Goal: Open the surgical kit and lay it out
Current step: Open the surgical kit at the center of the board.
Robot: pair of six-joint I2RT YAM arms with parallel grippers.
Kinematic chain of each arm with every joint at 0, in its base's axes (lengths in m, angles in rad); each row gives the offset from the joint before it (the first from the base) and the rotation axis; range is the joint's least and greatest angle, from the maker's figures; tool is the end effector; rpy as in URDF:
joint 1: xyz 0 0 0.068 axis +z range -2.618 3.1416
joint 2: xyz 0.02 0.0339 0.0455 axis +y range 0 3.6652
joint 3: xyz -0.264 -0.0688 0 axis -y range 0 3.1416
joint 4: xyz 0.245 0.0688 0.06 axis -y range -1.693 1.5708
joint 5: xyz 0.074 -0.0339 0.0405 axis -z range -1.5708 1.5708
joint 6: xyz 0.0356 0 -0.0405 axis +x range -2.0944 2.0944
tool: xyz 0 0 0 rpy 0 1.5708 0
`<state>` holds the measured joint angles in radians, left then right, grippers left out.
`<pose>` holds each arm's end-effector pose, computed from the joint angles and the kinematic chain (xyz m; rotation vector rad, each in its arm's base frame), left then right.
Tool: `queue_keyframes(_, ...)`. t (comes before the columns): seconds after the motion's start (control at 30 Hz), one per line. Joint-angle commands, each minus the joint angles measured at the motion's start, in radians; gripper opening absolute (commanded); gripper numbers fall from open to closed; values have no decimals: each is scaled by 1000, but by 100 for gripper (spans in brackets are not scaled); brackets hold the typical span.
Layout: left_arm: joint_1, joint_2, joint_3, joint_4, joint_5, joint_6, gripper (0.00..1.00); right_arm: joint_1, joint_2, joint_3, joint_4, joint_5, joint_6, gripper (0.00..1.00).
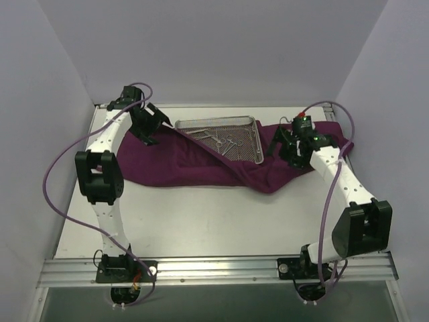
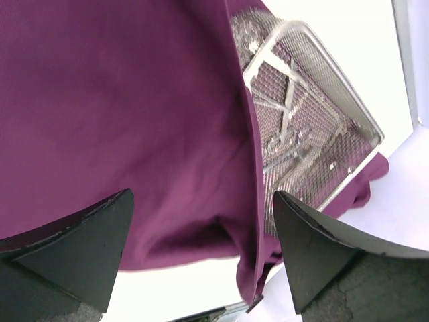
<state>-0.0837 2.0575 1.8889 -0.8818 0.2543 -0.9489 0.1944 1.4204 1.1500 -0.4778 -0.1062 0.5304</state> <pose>0.4467 -0.0465 0.2708 -1.0626 2.5234 -0.6639 0.3061 0.0641 0.2925 0.3413 2.3399 0.4830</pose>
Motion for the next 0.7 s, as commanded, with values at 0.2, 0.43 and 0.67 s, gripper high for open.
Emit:
queue_keyframes(0.2,-2,207,231,-83,34,-50,95,-99,113,189,-33,39,-46,93)
queue_keyframes(0.43,-1,243,253,7,79,-5,55,-101,271,275,-16,43,-50,90)
queue_keyframes(0.67,-16,123,63,58,50,125,2,-105,455,454,-53,198,-24,76)
